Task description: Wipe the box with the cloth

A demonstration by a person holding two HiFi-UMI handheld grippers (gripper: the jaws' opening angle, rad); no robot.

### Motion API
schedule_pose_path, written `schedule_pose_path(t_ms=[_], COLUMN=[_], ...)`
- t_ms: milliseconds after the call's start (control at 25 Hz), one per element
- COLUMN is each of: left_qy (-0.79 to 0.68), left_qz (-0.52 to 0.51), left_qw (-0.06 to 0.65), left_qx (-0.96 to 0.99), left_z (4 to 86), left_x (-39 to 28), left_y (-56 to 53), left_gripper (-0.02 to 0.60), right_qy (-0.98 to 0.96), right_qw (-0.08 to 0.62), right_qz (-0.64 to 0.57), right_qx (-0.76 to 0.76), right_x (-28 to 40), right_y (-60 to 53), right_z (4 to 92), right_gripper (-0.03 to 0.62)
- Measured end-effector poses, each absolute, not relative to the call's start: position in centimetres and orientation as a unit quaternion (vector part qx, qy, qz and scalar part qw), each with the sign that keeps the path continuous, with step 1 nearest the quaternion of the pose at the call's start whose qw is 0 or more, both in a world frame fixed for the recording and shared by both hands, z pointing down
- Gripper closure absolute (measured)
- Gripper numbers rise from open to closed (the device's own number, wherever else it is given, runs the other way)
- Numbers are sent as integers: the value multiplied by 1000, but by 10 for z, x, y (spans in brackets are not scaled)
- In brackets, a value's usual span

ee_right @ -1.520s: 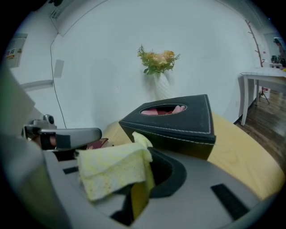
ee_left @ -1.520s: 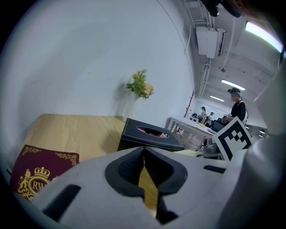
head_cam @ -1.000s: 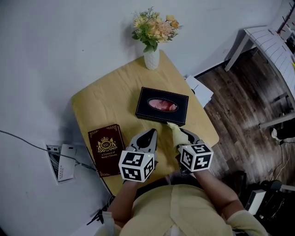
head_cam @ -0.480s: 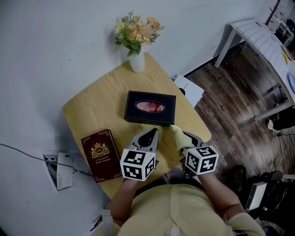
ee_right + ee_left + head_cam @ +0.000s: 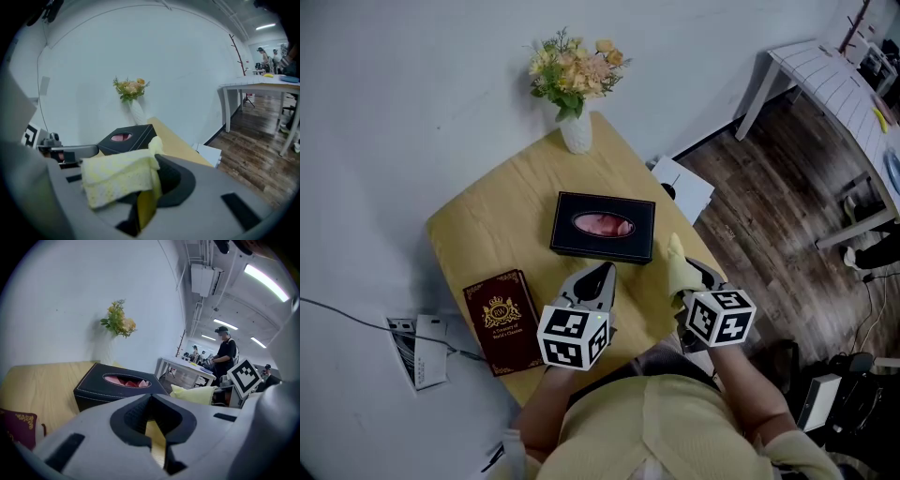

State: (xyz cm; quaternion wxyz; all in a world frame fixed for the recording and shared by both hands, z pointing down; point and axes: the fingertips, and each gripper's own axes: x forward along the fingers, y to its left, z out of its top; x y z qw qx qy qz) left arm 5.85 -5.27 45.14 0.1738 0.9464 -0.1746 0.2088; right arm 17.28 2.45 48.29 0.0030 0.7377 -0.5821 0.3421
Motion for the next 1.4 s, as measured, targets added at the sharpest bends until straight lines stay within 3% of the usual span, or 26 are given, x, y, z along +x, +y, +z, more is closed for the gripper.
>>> schedule_pose_path(t_ms=[520, 1400], left_qy=[-243, -251], left_qz=[199, 201], left_qw=[177, 181], left_qx=[933, 929], left_z=[443, 440], left_x=[39, 46], left_y=[-91, -98], left_gripper=[560, 560], right_qy=[-596, -628], right_qw=[10, 7], right_qz=[332, 353], right_qx=[731, 693], right_x=[212, 191], right_y=[-31, -53], right_z=[485, 499], right_gripper=[554, 554])
